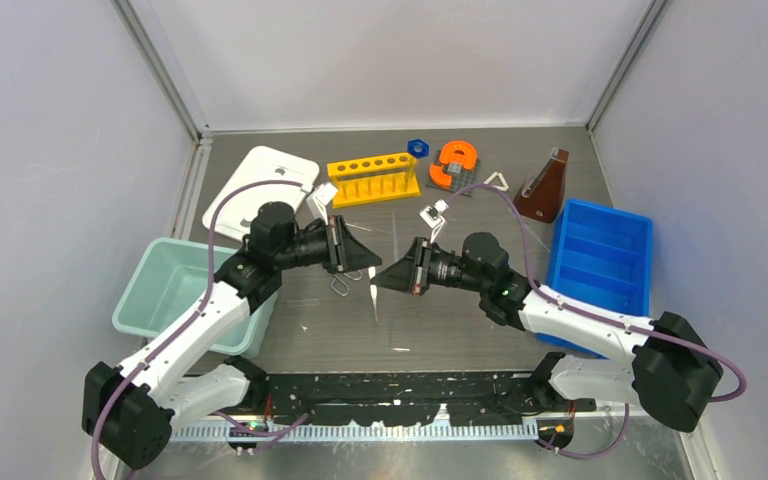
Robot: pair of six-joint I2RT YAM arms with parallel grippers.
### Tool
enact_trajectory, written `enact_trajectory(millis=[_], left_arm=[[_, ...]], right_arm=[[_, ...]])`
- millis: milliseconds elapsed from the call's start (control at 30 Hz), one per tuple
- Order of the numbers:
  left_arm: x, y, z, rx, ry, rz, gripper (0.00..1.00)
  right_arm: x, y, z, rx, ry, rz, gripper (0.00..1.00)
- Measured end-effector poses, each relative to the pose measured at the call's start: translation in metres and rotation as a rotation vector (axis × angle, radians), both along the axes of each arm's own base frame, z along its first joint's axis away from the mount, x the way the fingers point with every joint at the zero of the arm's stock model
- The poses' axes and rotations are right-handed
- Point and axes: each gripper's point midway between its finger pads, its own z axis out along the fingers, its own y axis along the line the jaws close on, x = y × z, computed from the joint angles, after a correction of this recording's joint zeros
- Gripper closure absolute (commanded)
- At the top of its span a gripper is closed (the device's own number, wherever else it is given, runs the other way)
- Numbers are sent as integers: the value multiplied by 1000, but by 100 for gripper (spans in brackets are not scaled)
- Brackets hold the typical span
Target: Organize the chemistry lab equipment
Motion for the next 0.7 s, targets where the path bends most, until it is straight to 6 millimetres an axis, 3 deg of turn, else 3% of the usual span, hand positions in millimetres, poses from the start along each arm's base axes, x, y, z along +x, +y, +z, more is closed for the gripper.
enact_trajectory(millis=[67, 200, 433, 533, 700], left_arm=[[0, 0, -1, 1, 6, 2, 99], [-1, 1, -3, 3, 4, 5, 100], [4, 6, -2, 16, -25, 52, 100], [8, 10, 0, 29, -52, 86, 100], [21, 27, -4, 120, -70, 202, 100]], right_arm=[[1, 0, -1, -1, 2, -3, 86], [2, 0, -6, -3, 7, -15, 74], [6, -6, -24, -47, 24, -66, 32], [8, -16, -32, -96, 20, -111, 15], [16, -48, -38, -198, -18, -259, 4]])
